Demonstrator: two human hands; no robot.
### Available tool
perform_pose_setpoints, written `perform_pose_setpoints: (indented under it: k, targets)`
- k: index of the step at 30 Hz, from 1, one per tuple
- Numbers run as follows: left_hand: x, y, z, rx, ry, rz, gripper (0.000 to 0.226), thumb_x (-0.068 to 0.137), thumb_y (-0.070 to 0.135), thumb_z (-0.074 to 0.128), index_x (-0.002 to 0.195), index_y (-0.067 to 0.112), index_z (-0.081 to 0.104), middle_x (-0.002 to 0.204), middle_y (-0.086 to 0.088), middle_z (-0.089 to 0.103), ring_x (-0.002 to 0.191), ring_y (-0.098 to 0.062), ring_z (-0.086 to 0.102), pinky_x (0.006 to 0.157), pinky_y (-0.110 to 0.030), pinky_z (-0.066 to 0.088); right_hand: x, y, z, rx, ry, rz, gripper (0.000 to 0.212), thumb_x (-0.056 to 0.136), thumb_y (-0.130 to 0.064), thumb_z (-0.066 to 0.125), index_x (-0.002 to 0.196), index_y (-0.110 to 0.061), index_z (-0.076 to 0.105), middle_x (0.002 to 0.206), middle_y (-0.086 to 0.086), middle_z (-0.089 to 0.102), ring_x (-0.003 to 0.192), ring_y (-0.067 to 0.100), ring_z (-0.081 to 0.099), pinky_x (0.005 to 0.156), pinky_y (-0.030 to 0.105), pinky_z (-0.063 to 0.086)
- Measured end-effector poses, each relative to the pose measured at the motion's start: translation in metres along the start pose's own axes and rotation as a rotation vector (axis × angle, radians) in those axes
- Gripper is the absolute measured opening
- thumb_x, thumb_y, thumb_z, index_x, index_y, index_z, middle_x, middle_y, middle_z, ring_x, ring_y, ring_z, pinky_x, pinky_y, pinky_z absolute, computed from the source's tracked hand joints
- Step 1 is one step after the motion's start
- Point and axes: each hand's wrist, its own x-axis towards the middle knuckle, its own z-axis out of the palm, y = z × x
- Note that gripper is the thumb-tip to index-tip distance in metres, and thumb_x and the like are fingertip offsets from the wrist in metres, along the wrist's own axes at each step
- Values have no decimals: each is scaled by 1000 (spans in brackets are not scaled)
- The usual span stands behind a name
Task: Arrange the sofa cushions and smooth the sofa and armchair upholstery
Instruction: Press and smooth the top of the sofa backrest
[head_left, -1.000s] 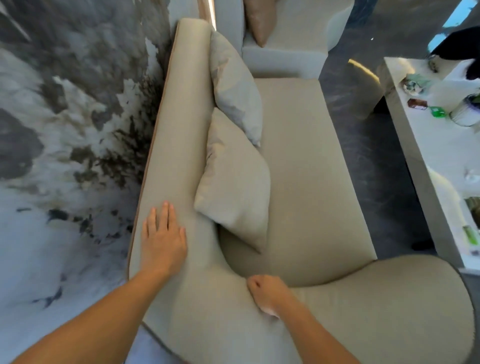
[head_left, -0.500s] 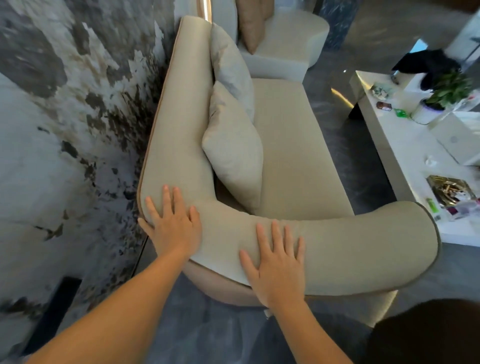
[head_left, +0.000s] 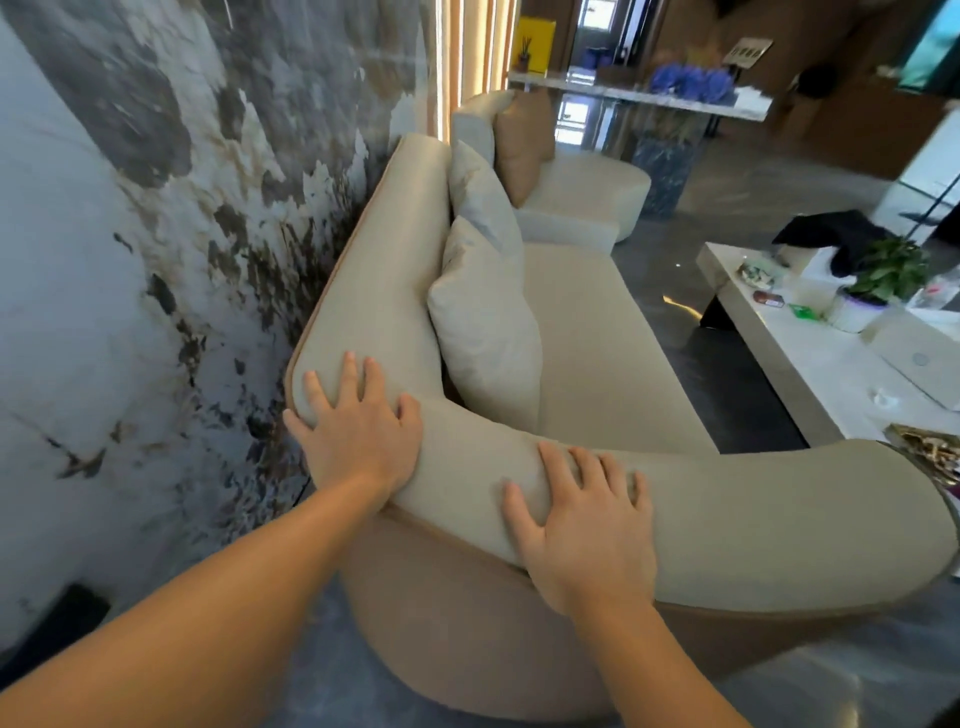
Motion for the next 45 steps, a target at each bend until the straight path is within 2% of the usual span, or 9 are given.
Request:
perform_pose_setpoints:
  k: [10, 16, 25, 28, 31, 35, 42, 45]
  targets:
    - [84, 10, 13, -25, 38, 40, 66, 93, 54, 20, 154, 29, 17, 165, 8, 7, 149, -34, -2, 116, -66, 6, 75, -22, 22, -16, -24, -4, 75, 82, -75, 10, 140, -38, 41, 141, -1, 51, 134, 26, 36, 115, 52, 18]
    - [169, 13, 24, -55, 41, 65, 65, 92, 54, 21, 153, 31, 19, 164, 11, 9, 149, -32, -1, 116, -65, 7, 144, -53, 40, -29, -15, 28, 76, 82, -75, 8, 140, -37, 39, 138, -2, 51, 129, 27, 37, 111, 51, 19]
    - [313, 6, 38, -78, 15, 85, 66, 89, 56, 21, 152, 37, 19, 163, 16, 10, 150, -26, -1, 118, -60, 7, 255, -122, 75, -51, -54, 106, 80, 78, -74, 1, 144, -40, 31, 152, -1, 39, 141, 29, 26, 114, 54, 9]
    - [348, 2, 42, -72, 16, 89, 66, 89, 56, 23, 152, 38, 20, 163, 16, 12, 150, -25, 1, 118, -59, 7, 281, -144, 82, -65, -34, 132, 78, 78, -72, 16, 139, -34, 48, 144, 5, 52, 135, 33, 39, 111, 59, 19]
    - [374, 1, 44, -85, 16, 76, 64, 91, 56, 27, 152, 38, 22, 162, 18, 13, 149, -22, 0, 119, -56, 6, 300, -159, 88, -3, 83, 147, 67, 74, -62, 42, 114, -19, 73, 116, 16, 71, 111, 41, 62, 100, 64, 39]
    - [389, -1, 45, -70, 23, 72, 65, 89, 59, 27, 151, 40, 22, 162, 20, 13, 149, -20, 1, 119, -53, 7, 313, -167, 96, 24, 93, 157, 62, 68, -56, 51, 106, -14, 77, 106, 21, 73, 103, 45, 66, 96, 65, 40]
    - [384, -2, 42, -27, -2, 71, 64, 91, 59, 28, 152, 40, 21, 162, 19, 13, 149, -20, 1, 120, -51, 7, 314, -165, 103, 33, 104, 162, 64, 64, -57, 56, 109, -17, 76, 114, 22, 71, 108, 47, 64, 99, 68, 37]
    - [386, -2, 43, -18, -8, 71, 62, 93, 57, 30, 152, 40, 21, 162, 18, 15, 149, -20, 2, 120, -51, 8, 316, -163, 103, 47, 36, 164, 67, 65, -58, 53, 113, -17, 75, 117, 21, 71, 111, 47, 63, 101, 68, 34]
